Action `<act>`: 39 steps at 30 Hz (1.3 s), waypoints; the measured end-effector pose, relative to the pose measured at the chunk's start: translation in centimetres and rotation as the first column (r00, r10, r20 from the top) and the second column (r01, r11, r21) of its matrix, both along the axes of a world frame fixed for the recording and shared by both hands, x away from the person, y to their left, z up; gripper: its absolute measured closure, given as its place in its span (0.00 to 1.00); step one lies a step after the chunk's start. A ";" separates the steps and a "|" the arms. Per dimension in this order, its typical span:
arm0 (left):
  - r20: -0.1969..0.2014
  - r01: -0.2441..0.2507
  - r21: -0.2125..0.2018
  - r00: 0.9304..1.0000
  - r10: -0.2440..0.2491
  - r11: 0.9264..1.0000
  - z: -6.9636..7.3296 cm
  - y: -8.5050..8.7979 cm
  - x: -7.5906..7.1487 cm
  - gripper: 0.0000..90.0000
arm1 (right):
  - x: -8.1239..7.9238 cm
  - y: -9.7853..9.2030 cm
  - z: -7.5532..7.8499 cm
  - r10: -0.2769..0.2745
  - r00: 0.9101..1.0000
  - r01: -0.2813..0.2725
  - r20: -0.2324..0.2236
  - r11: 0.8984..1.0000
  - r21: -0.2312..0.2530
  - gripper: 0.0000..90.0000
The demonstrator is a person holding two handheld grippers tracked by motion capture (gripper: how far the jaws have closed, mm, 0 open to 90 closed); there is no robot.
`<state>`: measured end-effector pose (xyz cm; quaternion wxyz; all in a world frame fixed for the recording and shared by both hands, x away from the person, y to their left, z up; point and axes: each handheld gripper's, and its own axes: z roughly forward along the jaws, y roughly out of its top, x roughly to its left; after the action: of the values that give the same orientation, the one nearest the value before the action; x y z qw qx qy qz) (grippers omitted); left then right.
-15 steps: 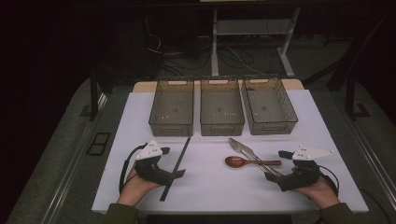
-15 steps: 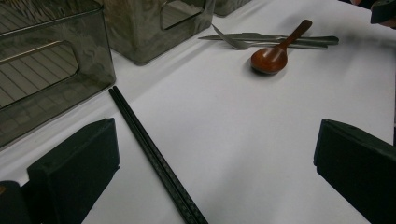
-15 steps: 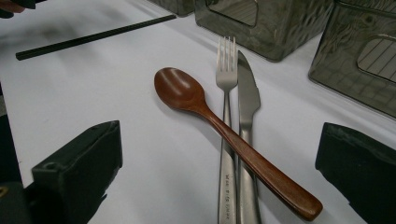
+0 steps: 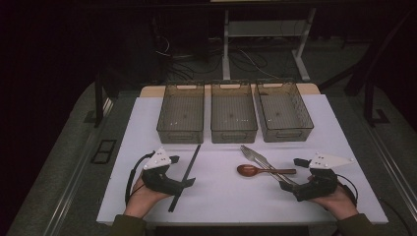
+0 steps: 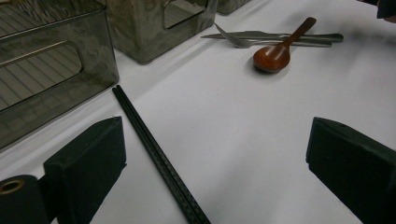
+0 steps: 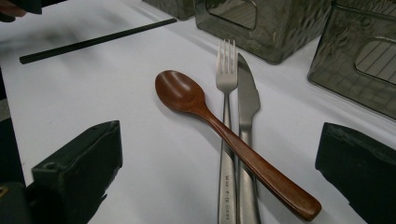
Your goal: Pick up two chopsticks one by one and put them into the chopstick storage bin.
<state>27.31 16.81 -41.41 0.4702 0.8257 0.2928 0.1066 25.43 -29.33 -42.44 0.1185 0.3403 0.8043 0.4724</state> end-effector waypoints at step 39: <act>-0.121 -0.026 0.057 0.992 0.033 0.998 -1.7 2.9 -2.0 0.70 | 0.0 0.3 -0.3 0.002 1.000 -0.002 -0.004 1.000 -0.016 0.00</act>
<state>25.33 19.68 -43.14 0.4267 0.8390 0.3302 0.0709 25.42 -28.98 -42.77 0.1189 0.3394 0.8087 0.4654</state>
